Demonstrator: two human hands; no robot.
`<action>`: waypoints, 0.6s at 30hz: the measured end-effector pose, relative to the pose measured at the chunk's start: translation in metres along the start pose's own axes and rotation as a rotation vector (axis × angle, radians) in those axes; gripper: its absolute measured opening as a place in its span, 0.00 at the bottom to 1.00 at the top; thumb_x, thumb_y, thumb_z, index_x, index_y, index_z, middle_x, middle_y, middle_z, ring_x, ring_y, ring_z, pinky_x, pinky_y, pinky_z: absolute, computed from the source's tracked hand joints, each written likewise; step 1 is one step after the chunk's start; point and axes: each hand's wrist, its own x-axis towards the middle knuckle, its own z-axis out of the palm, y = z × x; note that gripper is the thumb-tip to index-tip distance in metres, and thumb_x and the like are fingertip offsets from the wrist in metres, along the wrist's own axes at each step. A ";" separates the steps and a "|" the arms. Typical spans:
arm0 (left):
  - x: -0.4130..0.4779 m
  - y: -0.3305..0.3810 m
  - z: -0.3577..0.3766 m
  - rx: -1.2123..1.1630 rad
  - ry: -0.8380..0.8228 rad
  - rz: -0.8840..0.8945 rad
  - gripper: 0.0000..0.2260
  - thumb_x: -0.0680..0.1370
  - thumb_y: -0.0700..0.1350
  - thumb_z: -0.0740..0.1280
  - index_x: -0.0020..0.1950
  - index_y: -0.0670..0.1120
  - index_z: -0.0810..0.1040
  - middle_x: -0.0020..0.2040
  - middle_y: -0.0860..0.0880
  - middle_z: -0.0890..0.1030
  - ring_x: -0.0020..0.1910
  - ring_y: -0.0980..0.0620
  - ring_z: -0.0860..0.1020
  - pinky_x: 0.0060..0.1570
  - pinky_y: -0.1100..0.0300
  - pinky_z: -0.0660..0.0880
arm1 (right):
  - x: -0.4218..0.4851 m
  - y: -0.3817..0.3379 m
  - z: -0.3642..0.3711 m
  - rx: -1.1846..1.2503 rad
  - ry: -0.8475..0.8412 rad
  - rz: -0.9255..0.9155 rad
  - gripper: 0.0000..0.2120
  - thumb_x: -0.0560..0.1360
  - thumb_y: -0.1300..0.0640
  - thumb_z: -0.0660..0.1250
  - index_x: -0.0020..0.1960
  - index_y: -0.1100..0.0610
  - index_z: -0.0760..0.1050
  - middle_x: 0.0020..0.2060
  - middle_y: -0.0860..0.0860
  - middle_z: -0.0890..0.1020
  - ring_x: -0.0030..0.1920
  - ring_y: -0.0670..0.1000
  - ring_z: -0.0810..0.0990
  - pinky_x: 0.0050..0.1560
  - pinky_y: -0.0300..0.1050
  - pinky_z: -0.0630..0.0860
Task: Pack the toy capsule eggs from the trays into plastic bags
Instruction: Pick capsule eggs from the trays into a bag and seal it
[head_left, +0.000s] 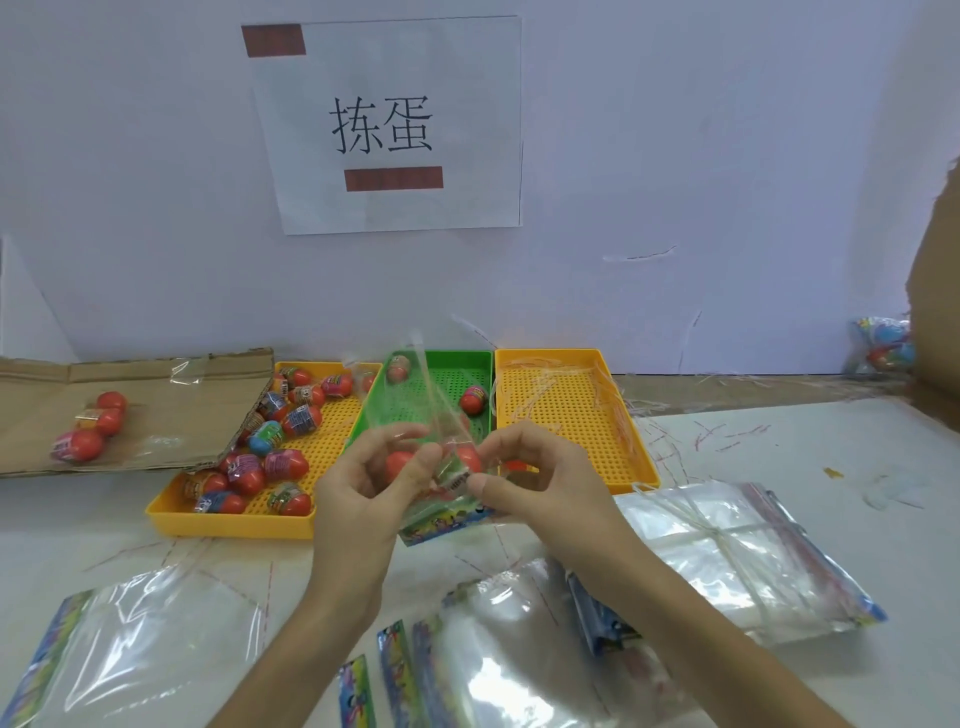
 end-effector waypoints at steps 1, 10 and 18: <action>0.000 0.000 -0.001 -0.015 -0.032 -0.021 0.12 0.69 0.55 0.80 0.50 0.56 0.85 0.47 0.47 0.86 0.49 0.47 0.85 0.45 0.57 0.83 | 0.000 -0.001 0.000 0.005 0.017 -0.007 0.07 0.73 0.61 0.77 0.48 0.54 0.81 0.42 0.49 0.85 0.44 0.58 0.83 0.50 0.62 0.82; 0.001 -0.002 -0.003 0.031 -0.198 -0.066 0.13 0.69 0.44 0.79 0.52 0.52 0.84 0.51 0.47 0.85 0.54 0.46 0.84 0.52 0.55 0.82 | 0.000 0.005 -0.003 0.026 0.125 -0.115 0.07 0.71 0.62 0.79 0.44 0.52 0.83 0.40 0.50 0.86 0.44 0.55 0.84 0.46 0.47 0.82; 0.002 0.002 -0.003 -0.013 -0.216 -0.129 0.16 0.70 0.49 0.81 0.55 0.52 0.83 0.54 0.44 0.85 0.52 0.42 0.85 0.47 0.57 0.81 | 0.002 0.005 -0.004 0.095 0.132 -0.147 0.05 0.72 0.66 0.77 0.42 0.61 0.81 0.39 0.56 0.86 0.42 0.60 0.85 0.44 0.48 0.82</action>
